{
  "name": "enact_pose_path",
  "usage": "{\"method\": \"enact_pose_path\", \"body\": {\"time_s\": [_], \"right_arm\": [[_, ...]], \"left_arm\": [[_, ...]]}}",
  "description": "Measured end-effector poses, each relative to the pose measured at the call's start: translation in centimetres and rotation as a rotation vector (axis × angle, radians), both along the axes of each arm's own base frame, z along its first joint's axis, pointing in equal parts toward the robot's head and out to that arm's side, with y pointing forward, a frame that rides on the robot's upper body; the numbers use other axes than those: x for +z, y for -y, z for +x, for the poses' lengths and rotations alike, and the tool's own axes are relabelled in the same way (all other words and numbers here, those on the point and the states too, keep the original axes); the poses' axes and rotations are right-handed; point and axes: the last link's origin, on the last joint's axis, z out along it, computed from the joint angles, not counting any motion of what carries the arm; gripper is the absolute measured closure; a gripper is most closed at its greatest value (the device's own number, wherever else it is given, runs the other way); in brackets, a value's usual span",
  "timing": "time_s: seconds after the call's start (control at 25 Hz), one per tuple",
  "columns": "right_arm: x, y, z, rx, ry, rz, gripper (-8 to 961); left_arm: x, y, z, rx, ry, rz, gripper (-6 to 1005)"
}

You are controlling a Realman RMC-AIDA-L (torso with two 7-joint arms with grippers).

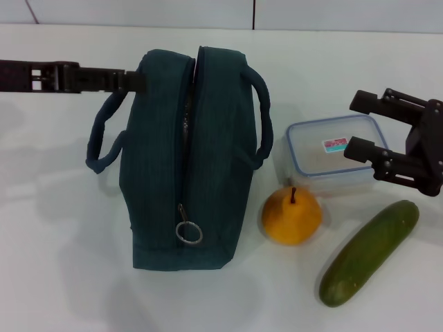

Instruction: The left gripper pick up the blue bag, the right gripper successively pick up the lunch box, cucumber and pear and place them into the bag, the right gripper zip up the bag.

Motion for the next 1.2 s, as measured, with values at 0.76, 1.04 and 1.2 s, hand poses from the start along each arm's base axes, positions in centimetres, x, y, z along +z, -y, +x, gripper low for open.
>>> {"method": "enact_pose_path", "body": {"time_s": [0.76, 1.04, 1.2], "right_arm": [[-0.1, 0.0, 0.0, -0.002, 0.0, 0.003, 263], [-0.3, 0.1, 0.2, -0.015, -0.002, -0.004, 264], [-0.3, 0.1, 0.4, -0.025, -0.005, -0.01, 264]], "left_arm": [[-1.8, -2.3, 0.9, 0.114, -0.116, -0.146, 180], [-1.8, -2.7, 1.0, 0.143, -0.141, -0.17, 184], [-2.0, -2.8, 1.0, 0.141, -0.139, -0.18, 356]]}}
